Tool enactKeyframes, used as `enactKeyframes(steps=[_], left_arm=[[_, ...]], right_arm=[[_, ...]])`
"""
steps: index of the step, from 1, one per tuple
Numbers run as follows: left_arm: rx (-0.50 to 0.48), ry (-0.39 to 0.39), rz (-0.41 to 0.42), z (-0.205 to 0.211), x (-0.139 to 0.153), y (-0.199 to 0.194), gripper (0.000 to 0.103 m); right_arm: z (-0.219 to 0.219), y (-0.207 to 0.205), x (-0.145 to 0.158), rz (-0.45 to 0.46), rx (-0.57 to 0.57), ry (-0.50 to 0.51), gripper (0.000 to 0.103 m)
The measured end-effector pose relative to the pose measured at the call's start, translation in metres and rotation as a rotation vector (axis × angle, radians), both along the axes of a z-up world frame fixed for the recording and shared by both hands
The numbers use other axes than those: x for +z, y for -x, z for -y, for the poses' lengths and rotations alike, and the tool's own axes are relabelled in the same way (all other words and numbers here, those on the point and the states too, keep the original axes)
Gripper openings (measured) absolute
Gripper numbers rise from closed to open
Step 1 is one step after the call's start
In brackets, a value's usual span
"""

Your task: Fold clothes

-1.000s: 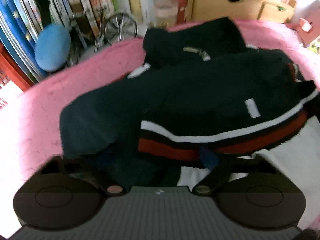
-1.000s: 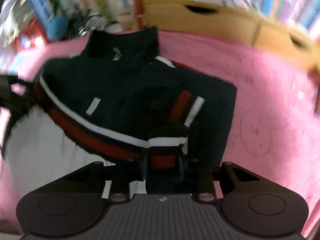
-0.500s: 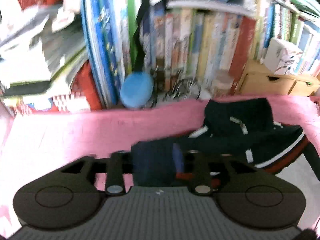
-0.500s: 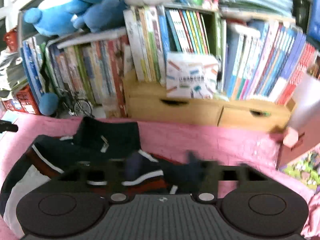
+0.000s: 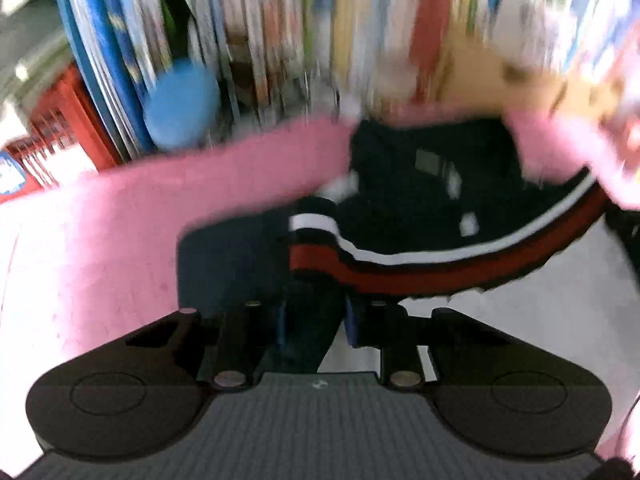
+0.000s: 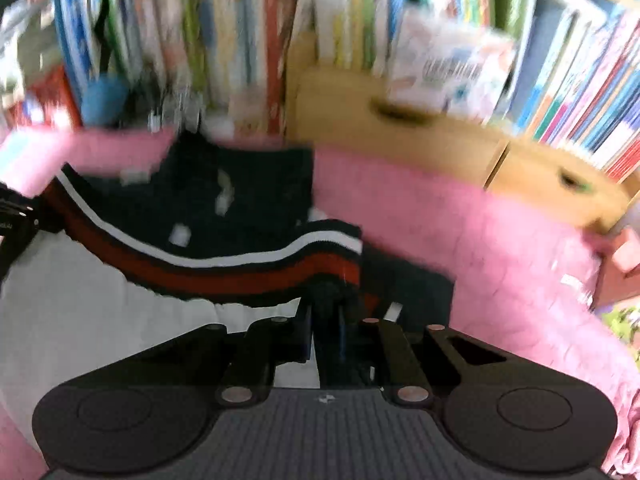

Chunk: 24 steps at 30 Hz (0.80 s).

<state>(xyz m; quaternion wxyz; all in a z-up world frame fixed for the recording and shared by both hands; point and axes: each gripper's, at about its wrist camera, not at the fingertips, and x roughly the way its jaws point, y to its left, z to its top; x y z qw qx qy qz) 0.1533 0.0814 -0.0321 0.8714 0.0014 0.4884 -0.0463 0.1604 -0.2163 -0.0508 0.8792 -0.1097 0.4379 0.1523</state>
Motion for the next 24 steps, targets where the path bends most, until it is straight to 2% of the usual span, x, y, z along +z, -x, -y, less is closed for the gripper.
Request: enactKeyframes(steps=[3, 4, 5, 6, 7, 8, 9, 13, 18, 21, 22, 23, 24], left_arm=[[0.032, 0.028, 0.072, -0.010, 0.026, -0.006, 0.027], [0.050, 0.037, 0.090, -0.014, 0.033, -0.009, 0.034], [0.077, 0.036, 0.101, -0.018, 0.037, -0.011, 0.048], [0.101, 0.024, 0.104, -0.022, 0.038, -0.013, 0.060], [0.130, 0.003, 0.100, -0.026, 0.037, -0.015, 0.088], [0.157, -0.019, 0.086, -0.029, 0.035, -0.014, 0.096], [0.165, -0.026, 0.065, -0.032, 0.032, -0.011, 0.096], [0.166, -0.036, -0.034, -0.037, 0.018, 0.009, 0.096], [0.013, -0.022, -0.148, -0.017, -0.007, 0.064, 0.096], [-0.057, -0.275, -0.220, 0.006, -0.036, 0.094, 0.096], [-0.041, -0.358, -0.239, 0.007, -0.046, 0.101, 0.096], [-0.011, -0.358, -0.241, 0.002, -0.045, 0.105, 0.097], [0.018, -0.357, -0.243, -0.003, -0.043, 0.109, 0.097]], right_arm=[[0.009, 0.002, 0.027, 0.121, -0.036, -0.076, 0.017], [0.012, 0.002, 0.034, 0.150, -0.051, -0.096, 0.023], [0.014, -0.001, 0.036, 0.163, -0.065, -0.087, 0.026], [0.015, -0.004, 0.038, 0.177, -0.079, -0.078, 0.036], [0.016, -0.006, 0.037, 0.178, -0.084, -0.057, 0.050], [0.016, -0.005, 0.033, 0.168, -0.088, -0.038, 0.056], [0.018, -0.003, 0.029, 0.149, -0.084, -0.026, 0.060], [0.019, 0.019, 0.006, 0.032, -0.025, 0.025, 0.061], [0.019, 0.076, -0.021, -0.137, 0.045, 0.039, 0.061], [0.025, 0.112, -0.046, -0.232, 0.015, 0.190, 0.061], [0.034, 0.121, -0.056, -0.268, -0.029, 0.233, 0.060], [0.044, 0.126, -0.062, -0.304, -0.084, 0.267, 0.060], [0.056, 0.132, -0.060, -0.312, -0.137, 0.260, 0.060]])
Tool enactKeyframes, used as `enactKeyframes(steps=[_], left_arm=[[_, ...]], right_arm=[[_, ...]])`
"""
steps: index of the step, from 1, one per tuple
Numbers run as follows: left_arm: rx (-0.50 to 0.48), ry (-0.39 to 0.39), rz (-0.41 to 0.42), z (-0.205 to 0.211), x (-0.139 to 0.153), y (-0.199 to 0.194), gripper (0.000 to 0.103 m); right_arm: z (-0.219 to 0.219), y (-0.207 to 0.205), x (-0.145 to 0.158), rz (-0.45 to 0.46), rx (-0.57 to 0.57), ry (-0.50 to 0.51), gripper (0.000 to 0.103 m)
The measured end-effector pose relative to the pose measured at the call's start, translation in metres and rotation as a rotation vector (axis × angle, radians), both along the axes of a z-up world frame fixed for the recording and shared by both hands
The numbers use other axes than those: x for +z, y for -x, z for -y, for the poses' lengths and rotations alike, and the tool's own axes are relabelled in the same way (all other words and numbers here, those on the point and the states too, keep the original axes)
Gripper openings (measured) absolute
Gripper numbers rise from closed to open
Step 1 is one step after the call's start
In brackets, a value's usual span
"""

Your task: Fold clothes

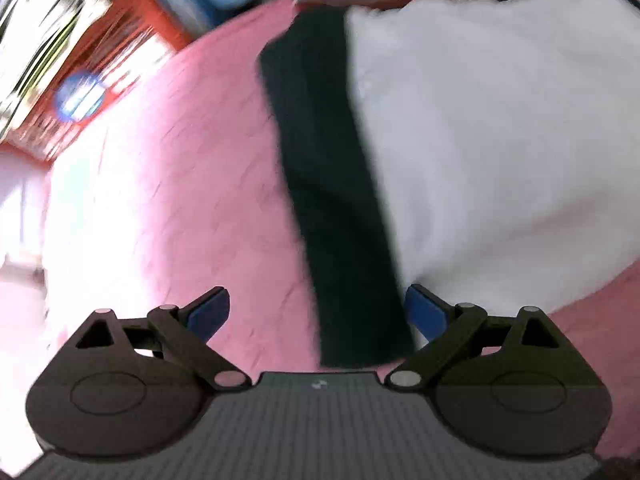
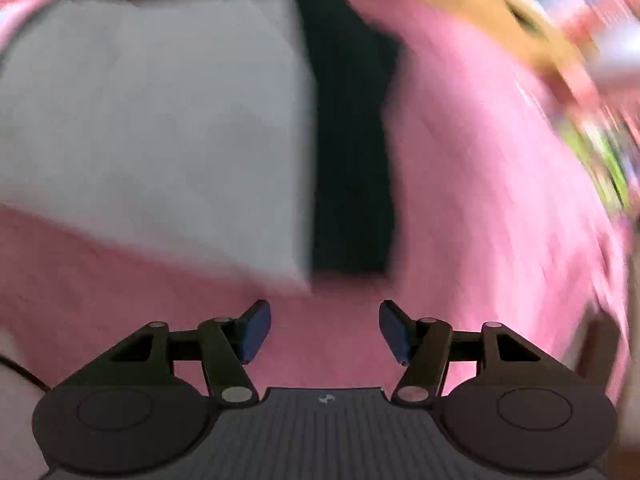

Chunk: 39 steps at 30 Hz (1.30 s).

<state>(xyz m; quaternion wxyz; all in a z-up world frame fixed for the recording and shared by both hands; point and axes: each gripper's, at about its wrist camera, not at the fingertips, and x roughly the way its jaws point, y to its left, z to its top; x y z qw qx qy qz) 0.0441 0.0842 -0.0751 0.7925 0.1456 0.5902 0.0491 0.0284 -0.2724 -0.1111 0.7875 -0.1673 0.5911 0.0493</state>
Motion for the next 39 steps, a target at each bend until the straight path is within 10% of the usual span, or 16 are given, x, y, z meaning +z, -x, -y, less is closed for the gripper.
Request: enactKeyframes(steps=[4, 10, 15, 20, 29, 39], left_arm=[[0.051, 0.016, 0.072, -0.009, 0.021, 0.012, 0.095], [0.003, 0.229, 0.188, 0.018, 0.051, 0.008, 0.100], [0.085, 0.240, 0.046, 0.029, 0.008, -0.003, 0.098], [0.147, 0.112, 0.048, 0.002, -0.009, 0.019, 0.103], [0.420, 0.151, 0.113, -0.083, 0.018, 0.078, 0.101], [0.398, 0.221, 0.164, -0.044, 0.050, 0.107, 0.101]], right_arm=[[0.016, 0.020, 0.024, 0.077, -0.043, -0.022, 0.060], [-0.066, 0.014, 0.050, 0.205, 0.219, -0.183, 0.069], [-0.149, -0.008, 0.042, 0.192, 0.376, -0.281, 0.074], [-0.115, -0.026, 0.017, 0.166, 0.230, -0.188, 0.077], [0.039, 0.003, 0.013, 0.158, -0.216, 0.030, 0.082], [-0.118, -0.002, 0.048, 0.368, 0.320, -0.197, 0.086]])
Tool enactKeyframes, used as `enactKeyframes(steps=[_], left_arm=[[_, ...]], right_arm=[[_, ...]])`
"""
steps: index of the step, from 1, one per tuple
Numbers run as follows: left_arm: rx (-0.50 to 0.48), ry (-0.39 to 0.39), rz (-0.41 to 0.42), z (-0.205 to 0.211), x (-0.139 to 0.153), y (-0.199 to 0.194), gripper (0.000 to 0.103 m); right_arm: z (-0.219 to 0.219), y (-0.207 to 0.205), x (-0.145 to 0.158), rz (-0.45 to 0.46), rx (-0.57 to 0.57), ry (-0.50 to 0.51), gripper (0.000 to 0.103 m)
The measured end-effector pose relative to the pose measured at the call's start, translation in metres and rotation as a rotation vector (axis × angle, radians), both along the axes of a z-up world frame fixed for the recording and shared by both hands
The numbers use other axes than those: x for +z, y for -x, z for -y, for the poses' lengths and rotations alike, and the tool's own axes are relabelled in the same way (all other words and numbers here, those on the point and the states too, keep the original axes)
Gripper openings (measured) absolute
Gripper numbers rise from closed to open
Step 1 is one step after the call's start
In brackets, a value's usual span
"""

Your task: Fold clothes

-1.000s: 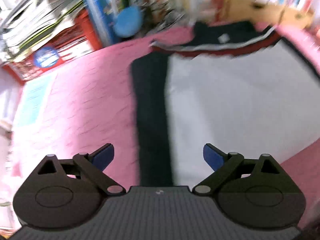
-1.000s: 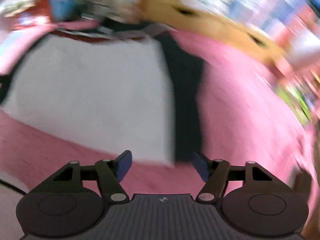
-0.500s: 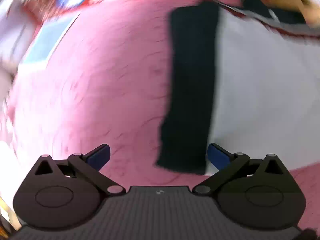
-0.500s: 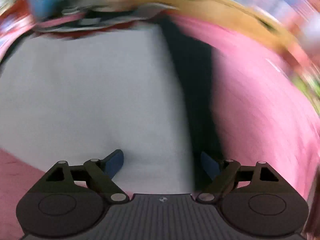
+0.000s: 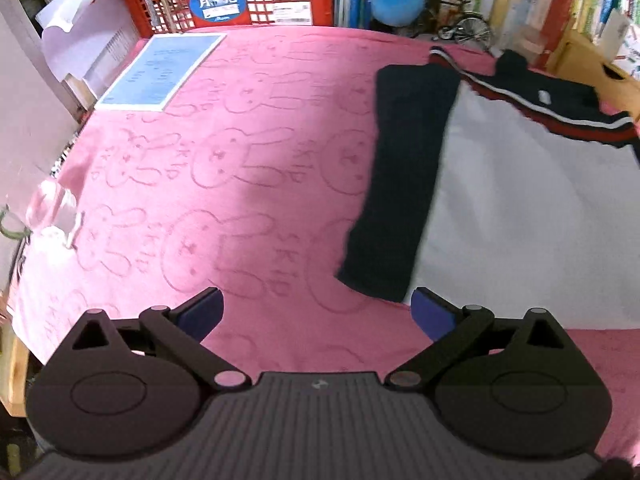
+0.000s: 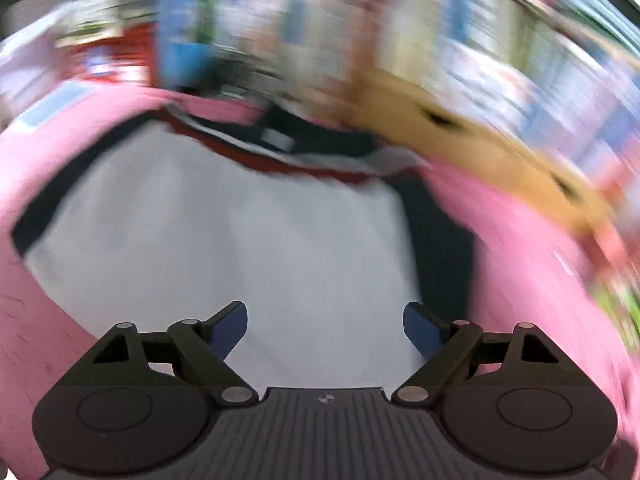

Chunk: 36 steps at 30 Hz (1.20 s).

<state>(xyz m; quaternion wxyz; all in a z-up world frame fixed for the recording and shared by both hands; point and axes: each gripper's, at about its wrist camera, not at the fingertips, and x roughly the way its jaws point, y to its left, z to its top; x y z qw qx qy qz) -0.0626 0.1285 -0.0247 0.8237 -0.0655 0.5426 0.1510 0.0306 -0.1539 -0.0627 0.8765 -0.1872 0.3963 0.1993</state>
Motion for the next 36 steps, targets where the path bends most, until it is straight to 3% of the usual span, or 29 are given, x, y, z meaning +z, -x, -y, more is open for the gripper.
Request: enactKeyframes(steps=[3, 6, 8, 9, 10, 12, 14, 15, 16, 18, 20, 21, 22, 23, 24, 25, 27, 29, 32, 34, 36], left_arm=[[-0.016, -0.025, 0.002, 0.013, 0.000, 0.005, 0.101], [-0.023, -0.081, -0.011, 0.023, 0.003, 0.020, 0.103], [-0.008, -0.101, -0.031, 0.025, 0.001, 0.029, 0.103], [0.006, -0.103, -0.045, 0.025, -0.001, 0.034, 0.103], [0.029, -0.099, -0.063, 0.024, -0.004, 0.038, 0.103], [0.082, -0.083, -0.087, 0.023, -0.009, 0.045, 0.103], [0.133, -0.060, -0.097, 0.021, -0.013, 0.051, 0.103], [0.148, -0.049, -0.099, 0.021, -0.014, 0.052, 0.103], [0.155, -0.038, -0.106, 0.020, -0.016, 0.052, 0.103], [0.145, -0.034, -0.120, 0.021, -0.016, 0.048, 0.103], [0.118, -0.047, -0.110, 0.019, -0.013, 0.038, 0.103], [0.105, -0.053, -0.102, 0.017, -0.012, 0.032, 0.103], [0.097, -0.053, -0.091, 0.016, -0.011, 0.027, 0.103], [0.088, -0.051, -0.078, 0.014, -0.009, 0.021, 0.103], [0.081, -0.053, -0.068, 0.014, -0.008, 0.015, 0.103], [0.075, -0.055, -0.058, 0.013, -0.007, 0.010, 0.103], [0.061, -0.059, -0.038, 0.013, -0.006, 0.000, 0.103], [0.050, -0.062, -0.024, 0.013, -0.007, -0.009, 0.103], [0.029, -0.038, 0.008, 0.011, -0.008, -0.025, 0.102], [-0.004, -0.009, 0.037, 0.013, -0.007, -0.043, 0.102], [-0.057, 0.011, 0.064, 0.019, -0.007, -0.068, 0.102]], right_arm=[[-0.038, -0.030, -0.002, 0.052, 0.069, 0.018, 0.086], [-0.035, -0.064, 0.000, 0.087, -0.019, 0.015, 0.086], [-0.011, -0.087, -0.015, 0.053, -0.080, 0.010, 0.089], [0.002, -0.096, -0.024, 0.029, -0.104, 0.015, 0.085], [0.019, -0.104, -0.035, -0.004, -0.153, 0.051, 0.072], [0.053, -0.120, -0.057, -0.070, -0.252, 0.120, 0.074], [0.078, -0.120, -0.052, -0.093, -0.353, 0.047, 0.073], [0.078, -0.116, -0.046, -0.072, -0.344, 0.042, 0.060], [0.074, -0.111, -0.041, -0.059, -0.300, 0.020, 0.036], [0.067, -0.110, -0.033, -0.059, -0.248, -0.027, 0.028], [0.061, -0.118, -0.029, -0.082, -0.231, -0.080, 0.042], [0.062, -0.126, -0.030, -0.090, -0.251, -0.109, 0.073], [0.069, -0.136, -0.033, -0.091, -0.294, -0.136, 0.096], [0.074, -0.142, -0.035, -0.092, -0.329, -0.156, 0.094], [0.078, -0.147, -0.035, -0.113, -0.341, -0.167, 0.061], [0.082, -0.152, -0.035, -0.133, -0.354, -0.178, 0.007], [0.091, -0.162, -0.035, -0.172, -0.379, -0.199, 0.007], [0.097, -0.154, -0.023, -0.082, -0.403, -0.166, 0.007], [0.111, -0.137, -0.016, -0.016, -0.463, -0.124, 0.023], [0.122, -0.122, -0.014, -0.017, -0.493, -0.125, 0.070], [0.130, -0.106, -0.013, -0.009, -0.481, -0.142, 0.081]])
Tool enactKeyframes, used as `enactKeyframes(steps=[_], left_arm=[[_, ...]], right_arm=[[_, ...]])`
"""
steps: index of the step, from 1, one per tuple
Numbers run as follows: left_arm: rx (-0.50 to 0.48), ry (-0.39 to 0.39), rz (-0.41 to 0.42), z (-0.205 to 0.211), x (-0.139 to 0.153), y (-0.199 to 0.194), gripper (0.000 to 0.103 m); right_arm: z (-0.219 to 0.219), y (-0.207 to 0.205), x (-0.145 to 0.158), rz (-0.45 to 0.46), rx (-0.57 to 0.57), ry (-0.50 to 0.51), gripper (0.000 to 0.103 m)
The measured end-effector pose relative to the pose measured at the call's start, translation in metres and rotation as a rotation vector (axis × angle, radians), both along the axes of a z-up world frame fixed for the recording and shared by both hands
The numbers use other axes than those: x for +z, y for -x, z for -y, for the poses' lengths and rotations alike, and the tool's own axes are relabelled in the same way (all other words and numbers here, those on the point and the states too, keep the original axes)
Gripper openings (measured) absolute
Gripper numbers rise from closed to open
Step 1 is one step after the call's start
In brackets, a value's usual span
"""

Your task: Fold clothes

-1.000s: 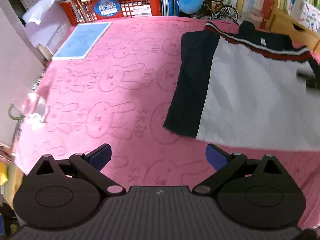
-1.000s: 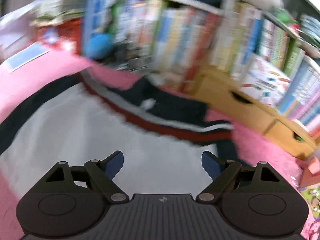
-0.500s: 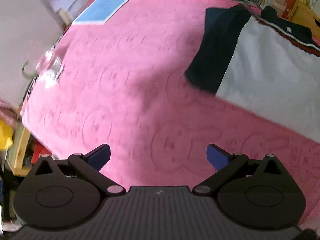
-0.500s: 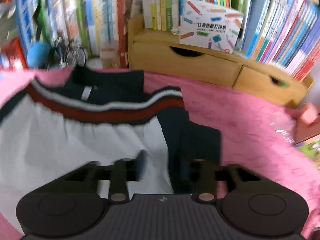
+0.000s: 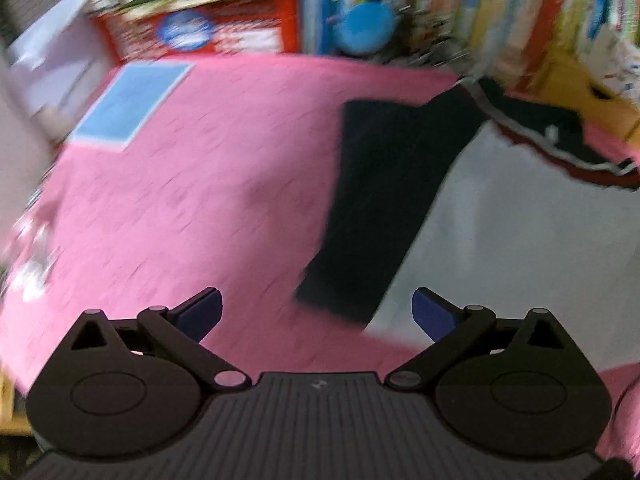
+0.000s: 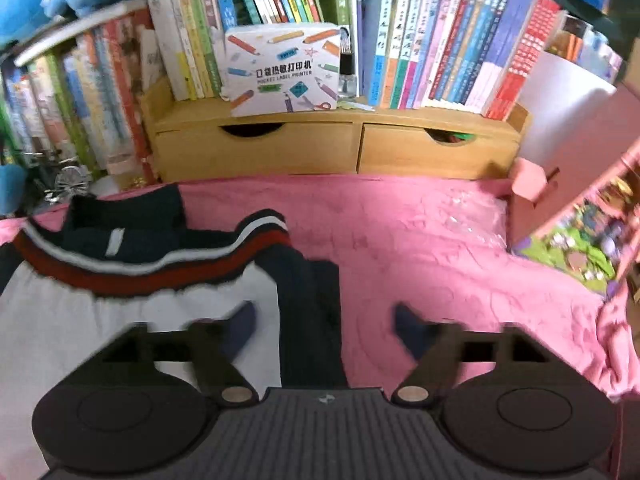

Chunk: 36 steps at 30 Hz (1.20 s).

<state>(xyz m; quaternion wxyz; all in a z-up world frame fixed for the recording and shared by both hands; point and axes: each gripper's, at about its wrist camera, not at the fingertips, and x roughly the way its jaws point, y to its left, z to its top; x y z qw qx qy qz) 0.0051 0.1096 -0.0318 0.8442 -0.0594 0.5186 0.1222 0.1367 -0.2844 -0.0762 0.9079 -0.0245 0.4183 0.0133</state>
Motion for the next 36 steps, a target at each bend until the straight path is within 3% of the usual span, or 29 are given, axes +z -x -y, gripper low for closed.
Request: enactKeyframes(steps=[6, 7, 8, 9, 10, 15, 17, 18, 19, 20, 22, 25, 26, 27, 29, 30, 34, 36], left_arm=[[-0.148, -0.050, 0.060, 0.025, -0.011, -0.092, 0.102], [-0.155, -0.065, 0.068, 0.027, -0.015, -0.105, 0.099], [-0.158, -0.076, 0.070, 0.027, -0.020, -0.116, 0.084], [-0.146, -0.098, 0.046, 0.025, -0.026, -0.126, 0.071], [-0.127, -0.118, 0.021, 0.022, -0.033, -0.134, 0.047], [0.120, -0.188, -0.155, -0.044, -0.057, -0.142, 0.038], [0.147, -0.088, -0.144, -0.068, -0.051, -0.130, 0.038], [0.150, -0.021, -0.117, -0.078, -0.046, -0.122, 0.039], [0.128, 0.047, -0.071, -0.081, -0.039, -0.116, 0.049], [0.102, 0.112, -0.024, -0.083, -0.032, -0.110, 0.065], [-0.001, 0.195, 0.061, -0.071, -0.018, -0.109, 0.087], [-0.191, 0.260, 0.110, -0.035, -0.008, -0.126, 0.103], [-0.223, 0.249, 0.112, -0.024, -0.009, -0.133, 0.102], [-0.242, 0.223, 0.096, -0.013, -0.013, -0.142, 0.096], [-0.235, 0.173, 0.014, 0.001, -0.026, -0.160, 0.011], [-0.212, 0.155, -0.031, 0.002, -0.032, -0.167, 0.011], [-0.111, 0.151, 0.002, -0.021, -0.025, -0.166, 0.010], [-0.064, 0.149, -0.004, -0.039, -0.023, -0.163, 0.014]], right_arm=[[-0.007, 0.045, -0.005, -0.069, 0.065, 0.098, 0.081], [-0.008, 0.051, -0.007, -0.088, 0.061, 0.108, 0.081], [-0.010, 0.055, -0.008, -0.101, 0.059, 0.112, 0.081], [-0.013, 0.060, -0.009, -0.110, 0.060, 0.116, 0.081], [-0.016, 0.064, -0.009, -0.115, 0.060, 0.124, 0.081], [-0.019, 0.079, -0.014, -0.130, 0.025, 0.200, 0.083], [-0.016, 0.081, -0.014, -0.137, 0.001, 0.182, 0.083], [-0.015, 0.082, -0.013, -0.138, -0.008, 0.168, 0.083], [-0.015, 0.081, -0.012, -0.138, -0.009, 0.152, 0.084], [-0.015, 0.081, -0.012, -0.138, -0.010, 0.137, 0.084], [-0.020, 0.077, -0.011, -0.143, -0.005, 0.142, 0.085], [-0.033, 0.072, -0.008, -0.148, 0.037, 0.174, 0.085], [-0.038, 0.071, -0.006, -0.147, 0.051, 0.182, 0.085], [-0.042, 0.071, -0.005, -0.144, 0.070, 0.190, 0.085], [-0.051, 0.070, -0.002, -0.138, 0.099, 0.207, 0.086], [-0.055, 0.070, -0.001, -0.135, 0.115, 0.217, 0.086], [-0.060, 0.070, -0.002, -0.135, 0.126, 0.236, 0.088], [-0.059, 0.069, -0.004, -0.145, 0.114, 0.234, 0.088]])
